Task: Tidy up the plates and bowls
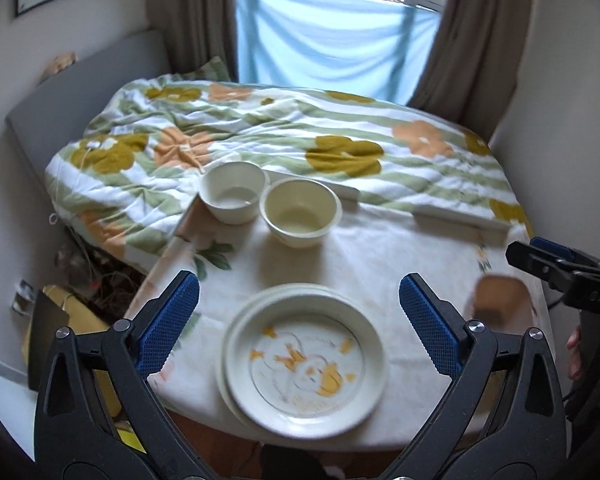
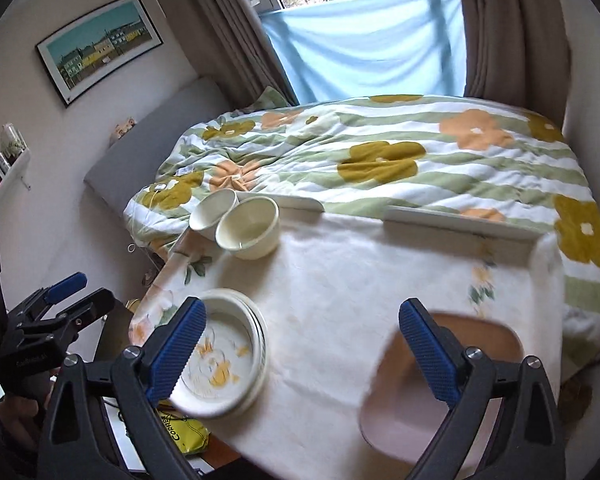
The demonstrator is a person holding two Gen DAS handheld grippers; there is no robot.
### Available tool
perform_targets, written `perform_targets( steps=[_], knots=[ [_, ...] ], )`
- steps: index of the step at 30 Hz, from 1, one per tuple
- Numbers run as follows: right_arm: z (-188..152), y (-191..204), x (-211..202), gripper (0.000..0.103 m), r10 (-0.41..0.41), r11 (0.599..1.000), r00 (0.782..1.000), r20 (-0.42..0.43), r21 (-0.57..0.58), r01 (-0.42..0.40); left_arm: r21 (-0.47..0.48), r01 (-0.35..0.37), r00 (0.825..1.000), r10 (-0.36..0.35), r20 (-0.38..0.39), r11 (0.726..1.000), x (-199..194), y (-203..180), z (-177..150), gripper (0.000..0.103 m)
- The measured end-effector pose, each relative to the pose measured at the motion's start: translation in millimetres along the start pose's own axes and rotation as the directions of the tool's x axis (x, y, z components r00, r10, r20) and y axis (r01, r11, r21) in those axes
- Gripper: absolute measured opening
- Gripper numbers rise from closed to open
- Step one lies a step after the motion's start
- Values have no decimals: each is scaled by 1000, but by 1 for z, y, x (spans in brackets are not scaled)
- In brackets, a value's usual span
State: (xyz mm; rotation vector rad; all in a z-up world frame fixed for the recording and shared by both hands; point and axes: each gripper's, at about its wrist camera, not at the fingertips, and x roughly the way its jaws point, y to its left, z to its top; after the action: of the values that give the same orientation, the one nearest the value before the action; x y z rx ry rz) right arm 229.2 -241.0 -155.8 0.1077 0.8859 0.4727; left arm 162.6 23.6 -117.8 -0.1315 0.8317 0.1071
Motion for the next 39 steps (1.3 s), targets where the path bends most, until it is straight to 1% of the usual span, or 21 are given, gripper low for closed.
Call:
perform_targets(
  steps=[2, 5, 7, 11, 13, 16, 17, 18, 19, 20, 21, 22, 24, 26, 28, 29, 30, 32, 34, 36, 39],
  knots=[
    [12, 8, 17, 96, -49, 999, 999, -20, -17, 49, -25, -5, 1000, 5, -15, 1000, 16, 15, 12, 100],
    [32, 18, 48, 96, -39, 999, 998, -50, -12, 38, -56, 1, 998, -4, -58, 998, 46, 37, 30, 100],
    [45, 24, 72, 96, -41, 999, 995, -86, -15, 40, -64, 2, 996, -8, -94, 998, 68, 45, 40, 100],
    [63, 31, 113, 96, -36, 999, 989, -142, 3, 37, -89, 29, 982, -45, -181, 996, 123, 61, 57, 99],
    [69, 33, 135, 96, -51, 999, 984, -172, 8, 53, -106, 49, 972, -72, -223, 993, 149, 68, 63, 96],
    [74, 35, 167, 95, -49, 998, 975, -215, 16, 54, -108, 85, 947, -114, -299, 990, 192, 72, 65, 79],
    [75, 37, 181, 93, -49, 998, 971, -235, 15, 54, -106, 98, 934, -128, -333, 990, 210, 72, 65, 68],
    [75, 38, 192, 86, -48, 999, 967, -251, 14, 53, -107, 110, 922, -142, -359, 988, 223, 72, 65, 58],
    [75, 38, 198, 76, -47, 999, 963, -264, 14, 53, -107, 119, 914, -151, -377, 987, 232, 71, 63, 54],
    [74, 40, 211, 73, -45, 998, 956, -289, 20, 53, -109, 131, 903, -163, -398, 985, 243, 70, 62, 50],
    [73, 40, 218, 68, -42, 998, 952, -302, 28, 52, -108, 144, 891, -177, -419, 984, 254, 69, 61, 49],
    [72, 40, 225, 62, -37, 998, 949, -313, 36, 51, -106, 153, 884, -184, -429, 983, 260, 68, 60, 48],
    [70, 39, 239, 56, -26, 997, 941, -339, 54, 47, -102, 176, 867, -203, -455, 979, 275, 66, 59, 35],
    [69, 39, 248, 51, -24, 997, 935, -353, 65, 50, -96, 189, 854, -212, -475, 977, 285, 64, 57, 33],
    [67, 39, 256, 41, -16, 996, 931, -365, 78, 48, -99, 202, 844, -224, -487, 974, 291, 63, 57, 29],
    [67, 40, 258, 38, -14, 996, 930, -368, 81, 47, -109, 210, 840, -237, -489, 971, 294, 64, 56, 25],
    [66, 40, 261, 32, -11, 995, 927, -374, 84, 45, -116, 218, 837, -247, -489, 969, 295, 64, 56, 23],
    [66, 41, 265, 28, -13, 995, 926, -377, 84, 48, -103, 211, 840, -234, -489, 972, 297, 63, 58, 21],
    [66, 41, 268, 20, -12, 995, 926, -377, 85, 48, -105, 209, 841, -234, -488, 972, 298, 64, 58, 21],
    [66, 41, 269, 15, 1, 995, 927, -376, 89, 34, -109, 209, 841, -236, -486, 972, 298, 65, 59, 20],
    [66, 44, 270, 13, -5, 997, 927, -375, 75, 36, -105, 205, 846, -230, -482, 973, 297, 64, 59, 20]
  ],
)
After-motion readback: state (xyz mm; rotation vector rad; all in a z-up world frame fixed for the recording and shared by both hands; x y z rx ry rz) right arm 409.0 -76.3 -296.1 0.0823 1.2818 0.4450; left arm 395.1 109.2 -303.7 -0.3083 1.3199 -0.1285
